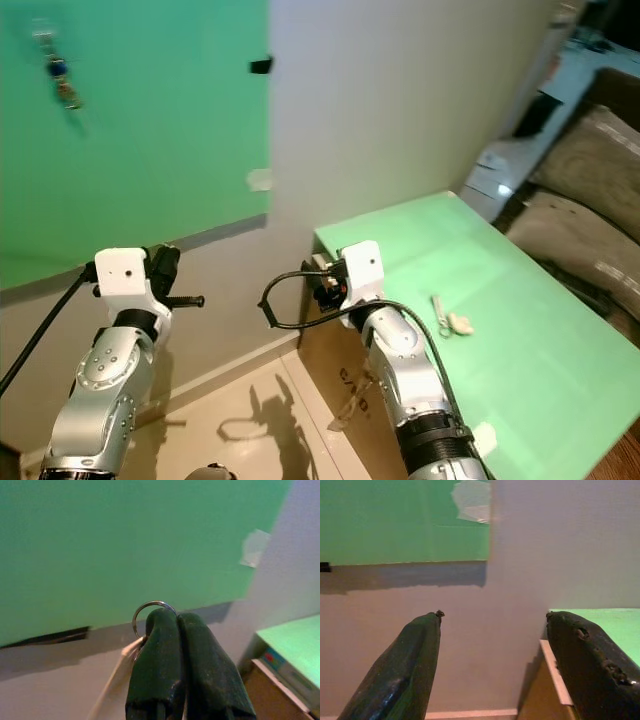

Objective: Hang keys on a hook

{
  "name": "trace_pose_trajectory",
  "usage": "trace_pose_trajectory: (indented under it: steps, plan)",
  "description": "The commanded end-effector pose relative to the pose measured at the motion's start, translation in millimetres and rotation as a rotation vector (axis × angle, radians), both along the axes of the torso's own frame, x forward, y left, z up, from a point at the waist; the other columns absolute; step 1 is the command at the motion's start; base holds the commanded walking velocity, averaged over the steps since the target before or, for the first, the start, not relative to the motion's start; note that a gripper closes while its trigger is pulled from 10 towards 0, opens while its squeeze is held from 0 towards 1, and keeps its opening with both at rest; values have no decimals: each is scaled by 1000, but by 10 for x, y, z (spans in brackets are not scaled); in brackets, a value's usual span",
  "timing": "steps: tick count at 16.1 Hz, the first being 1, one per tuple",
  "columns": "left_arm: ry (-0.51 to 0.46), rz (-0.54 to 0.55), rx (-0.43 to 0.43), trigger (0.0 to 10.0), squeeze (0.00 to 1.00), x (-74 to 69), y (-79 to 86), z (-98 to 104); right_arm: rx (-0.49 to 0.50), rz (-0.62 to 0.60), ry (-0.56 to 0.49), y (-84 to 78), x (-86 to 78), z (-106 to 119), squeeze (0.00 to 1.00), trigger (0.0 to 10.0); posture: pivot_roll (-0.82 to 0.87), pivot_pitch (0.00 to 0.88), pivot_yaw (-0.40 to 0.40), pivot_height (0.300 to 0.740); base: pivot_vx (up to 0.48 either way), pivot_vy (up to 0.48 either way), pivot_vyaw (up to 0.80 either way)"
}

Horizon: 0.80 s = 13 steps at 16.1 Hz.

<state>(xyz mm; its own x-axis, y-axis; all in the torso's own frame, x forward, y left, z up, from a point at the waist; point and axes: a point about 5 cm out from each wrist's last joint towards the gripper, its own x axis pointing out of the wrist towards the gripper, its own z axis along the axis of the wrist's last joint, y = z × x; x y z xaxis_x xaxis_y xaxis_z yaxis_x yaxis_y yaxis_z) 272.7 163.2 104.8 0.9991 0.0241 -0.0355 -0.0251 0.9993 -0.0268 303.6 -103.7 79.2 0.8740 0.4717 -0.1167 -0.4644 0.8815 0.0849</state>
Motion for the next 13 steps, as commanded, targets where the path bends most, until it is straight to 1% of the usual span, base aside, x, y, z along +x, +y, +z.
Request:
trace_pose_trajectory:
  steps: [1, 2, 3, 5, 9, 13]
  plan:
    - [-19, 9, 3, 10000, 0, -5, -17, 51, 15, -2, -1, -17, 40, 34, 0, 10000, 142, 0, -93, 740, 0, 0, 587]
    - [-21, 8, 1, 10000, 0, -5, -21, 56, 20, 3, -1, -7, 45, 40, 0, 10000, 146, 0, -96, 740, 0, 0, 587]
    - [-43, 11, -3, 10000, 0, -7, -24, 97, 24, 9, 0, 0, 57, 46, 0, 10000, 151, 0, -100, 740, 0, 480, 587]
    - [-47, 13, 6, 10000, 0, -7, -28, 114, 32, 11, 3, 0, 75, 55, 0, 10000, 155, 0, -102, 740, 0, 480, 578]
    - [-55, 15, 18, 10000, 0, -5, -48, 123, 37, 17, 3, 2, 80, 57, 0, 10000, 155, 0, -102, 740, 0, 0, 577]
    - [-51, 19, 46, 10000, 0, -1, -34, 128, 40, 31, 4, 24, 73, 44, 0, 10000, 155, 0, -98, 740, 0, 0, 566]
